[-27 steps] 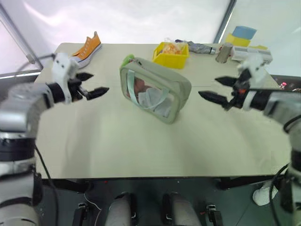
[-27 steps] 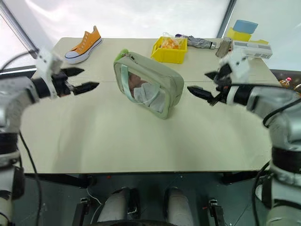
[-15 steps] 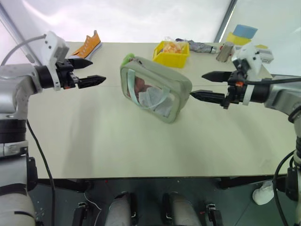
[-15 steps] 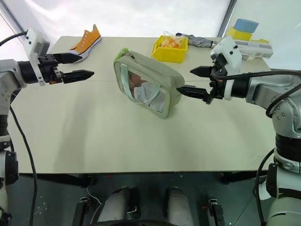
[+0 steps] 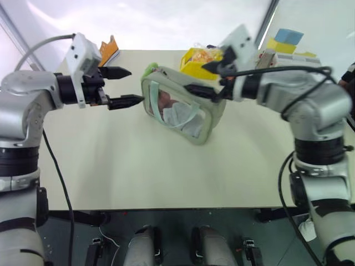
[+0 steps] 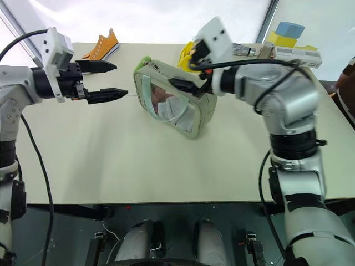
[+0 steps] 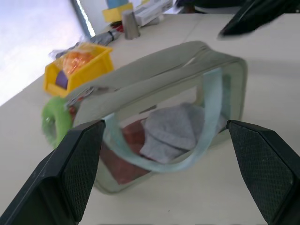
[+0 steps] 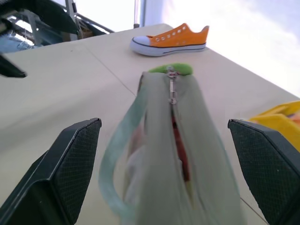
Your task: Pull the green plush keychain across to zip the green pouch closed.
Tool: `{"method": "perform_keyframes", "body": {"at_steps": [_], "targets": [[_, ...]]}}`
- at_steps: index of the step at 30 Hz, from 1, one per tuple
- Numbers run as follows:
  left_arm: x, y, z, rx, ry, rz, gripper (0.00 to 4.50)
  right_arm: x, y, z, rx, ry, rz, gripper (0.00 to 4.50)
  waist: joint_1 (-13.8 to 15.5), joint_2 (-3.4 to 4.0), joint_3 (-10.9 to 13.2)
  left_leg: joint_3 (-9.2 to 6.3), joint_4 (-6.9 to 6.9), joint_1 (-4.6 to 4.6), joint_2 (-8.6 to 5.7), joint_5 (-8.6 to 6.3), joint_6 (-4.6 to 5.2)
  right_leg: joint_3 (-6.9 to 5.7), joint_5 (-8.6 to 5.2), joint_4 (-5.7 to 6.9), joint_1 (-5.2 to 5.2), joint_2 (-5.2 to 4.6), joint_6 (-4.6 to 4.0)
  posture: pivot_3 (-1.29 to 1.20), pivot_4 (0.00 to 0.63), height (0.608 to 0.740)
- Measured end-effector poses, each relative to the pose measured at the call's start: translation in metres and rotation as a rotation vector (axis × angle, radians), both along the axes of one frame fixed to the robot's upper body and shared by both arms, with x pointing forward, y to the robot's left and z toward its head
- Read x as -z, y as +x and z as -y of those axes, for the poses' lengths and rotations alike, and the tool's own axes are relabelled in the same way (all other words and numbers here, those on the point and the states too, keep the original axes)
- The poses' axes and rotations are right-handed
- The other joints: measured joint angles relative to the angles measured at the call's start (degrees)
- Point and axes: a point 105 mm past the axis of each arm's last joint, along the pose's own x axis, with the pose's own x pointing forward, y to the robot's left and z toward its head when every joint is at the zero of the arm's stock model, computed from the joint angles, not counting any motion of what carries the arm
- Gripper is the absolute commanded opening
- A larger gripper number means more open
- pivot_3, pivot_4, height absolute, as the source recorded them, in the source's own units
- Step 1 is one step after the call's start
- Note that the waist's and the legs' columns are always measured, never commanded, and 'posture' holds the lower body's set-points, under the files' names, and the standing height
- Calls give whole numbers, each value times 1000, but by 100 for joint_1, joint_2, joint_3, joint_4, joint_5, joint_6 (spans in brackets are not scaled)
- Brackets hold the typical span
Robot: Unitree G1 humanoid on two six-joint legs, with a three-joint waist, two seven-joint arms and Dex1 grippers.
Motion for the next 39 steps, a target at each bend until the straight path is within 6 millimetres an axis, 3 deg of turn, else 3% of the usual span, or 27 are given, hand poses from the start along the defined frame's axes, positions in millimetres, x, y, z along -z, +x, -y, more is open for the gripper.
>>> {"method": "perform_keyframes", "body": {"at_steps": [4,9,11,13,16,19,25,31,39], "targets": [[16,-5,2,-12,26,-28,4440,19,11,-7,11,-95,-19,4500,10,-1,0,-1,1,-1,0,0,-1,-1,0,0,0,1,0,0,150,740],[13,-17,10,-1,52,-6,4440,38,25,-4,43,-196,-13,4500,-6,-1,1,-2,1,-1,0,0,-1,0,0,0,0,1,0,0,150,740],[12,-21,11,1,55,-7,4500,39,25,-6,28,-212,-6,3995,-11,-1,1,-2,1,2,1,2,-4,0,0,1,0,3,0,0,150,740],[14,-22,9,-15,46,-14,4500,40,25,-8,3,-220,2,3202,-26,-1,0,-1,0,5,1,3,-5,0,0,2,1,4,0,0,150,740],[12,-21,5,-44,36,-11,4500,40,24,-11,-32,-232,27,1498,-27,-1,0,0,0,5,1,3,-6,0,0,1,1,5,0,0,150,740],[10,-20,3,-61,35,-2,4500,41,26,-11,-53,-252,47,72,-24,-1,0,-1,0,5,1,3,-6,-1,0,1,2,5,0,0,150,740],[9,-17,-4,-94,44,-3,4500,42,21,-11,-228,-392,197,25,-23,0,1,1,0,5,-2,3,-6,-1,0,0,0,5,0,0,150,740],[-8,-20,-26,-157,30,27,4500,33,6,12,-460,-517,317,25,-4,-4,10,2,0,4,-1,3,-6,-1,0,-1,0,4,0,0,150,740],[-3,-22,-30,-175,21,4,4500,40,-9,14,-547,-491,303,25,-16,-4,10,2,1,7,2,6,-10,-1,0,2,2,4,0,0,150,740]]}}
